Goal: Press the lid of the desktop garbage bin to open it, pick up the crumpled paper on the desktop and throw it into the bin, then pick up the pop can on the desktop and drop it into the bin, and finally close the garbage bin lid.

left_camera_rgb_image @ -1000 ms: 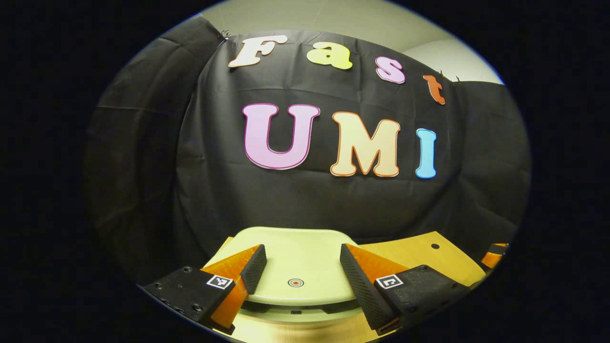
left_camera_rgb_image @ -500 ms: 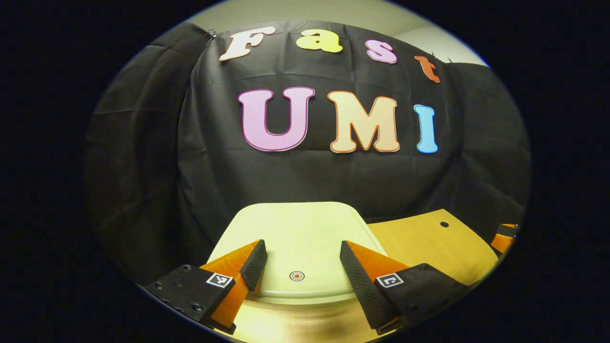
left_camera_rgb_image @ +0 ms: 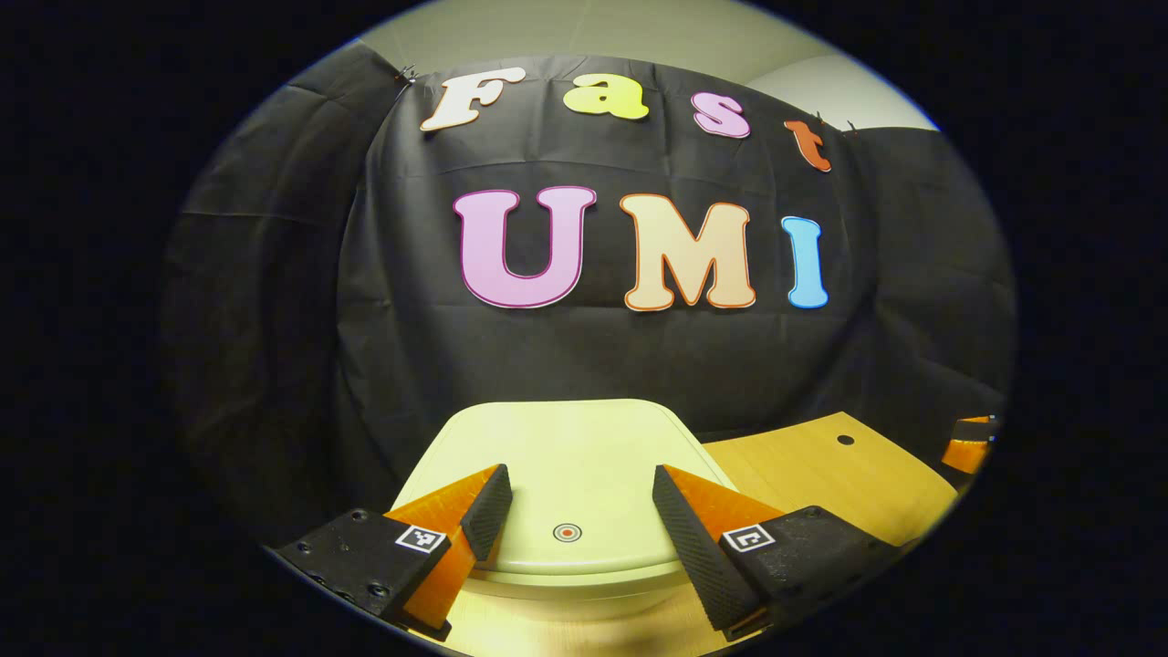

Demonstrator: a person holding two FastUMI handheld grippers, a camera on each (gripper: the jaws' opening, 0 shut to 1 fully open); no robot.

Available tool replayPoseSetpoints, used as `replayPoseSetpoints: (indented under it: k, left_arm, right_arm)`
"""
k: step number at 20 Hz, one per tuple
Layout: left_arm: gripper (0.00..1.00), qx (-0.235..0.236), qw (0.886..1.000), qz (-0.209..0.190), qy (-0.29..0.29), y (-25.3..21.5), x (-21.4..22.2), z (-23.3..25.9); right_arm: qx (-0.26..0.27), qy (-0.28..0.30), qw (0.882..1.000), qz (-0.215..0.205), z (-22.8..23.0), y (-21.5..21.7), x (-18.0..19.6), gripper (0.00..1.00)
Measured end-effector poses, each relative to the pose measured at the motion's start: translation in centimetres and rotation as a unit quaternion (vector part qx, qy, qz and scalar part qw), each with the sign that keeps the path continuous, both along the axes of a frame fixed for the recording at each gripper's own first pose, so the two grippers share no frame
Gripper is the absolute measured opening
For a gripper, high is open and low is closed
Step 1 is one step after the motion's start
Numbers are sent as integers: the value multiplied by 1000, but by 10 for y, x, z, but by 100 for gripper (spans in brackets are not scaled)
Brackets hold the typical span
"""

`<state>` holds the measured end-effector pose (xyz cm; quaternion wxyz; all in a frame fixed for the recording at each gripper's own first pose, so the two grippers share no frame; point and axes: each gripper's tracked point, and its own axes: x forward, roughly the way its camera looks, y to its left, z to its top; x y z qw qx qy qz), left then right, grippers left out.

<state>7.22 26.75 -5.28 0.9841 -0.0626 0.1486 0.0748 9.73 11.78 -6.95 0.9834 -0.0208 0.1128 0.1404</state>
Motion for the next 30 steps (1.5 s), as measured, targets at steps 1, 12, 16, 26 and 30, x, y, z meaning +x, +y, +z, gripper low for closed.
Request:
replayPoseSetpoints:
  k: [1, 12, 16, 26, 30]
  left_arm:
    - [94, 4, 1000, 2, 0, 1, -1, 0]
    - [91, 23, 985, 39, -169, -63, -71, 131]
    - [91, -11, 982, 21, -187, -102, -104, 136]
    - [90, -51, 981, -45, -183, -148, -144, 145]
    - [90, -32, 976, -31, -213, -155, -148, 174]
  right_arm:
    - [-2, -3, 1000, -2, 1, -3, 0, 97]
    - [56, -74, 995, 33, 51, -5, -33, 97]
    - [82, -124, 989, 15, 85, -2, -68, 97]
    - [84, -149, 985, -6, 98, 3, -146, 96]
    - [89, -186, 978, 7, 128, -3, -150, 96]
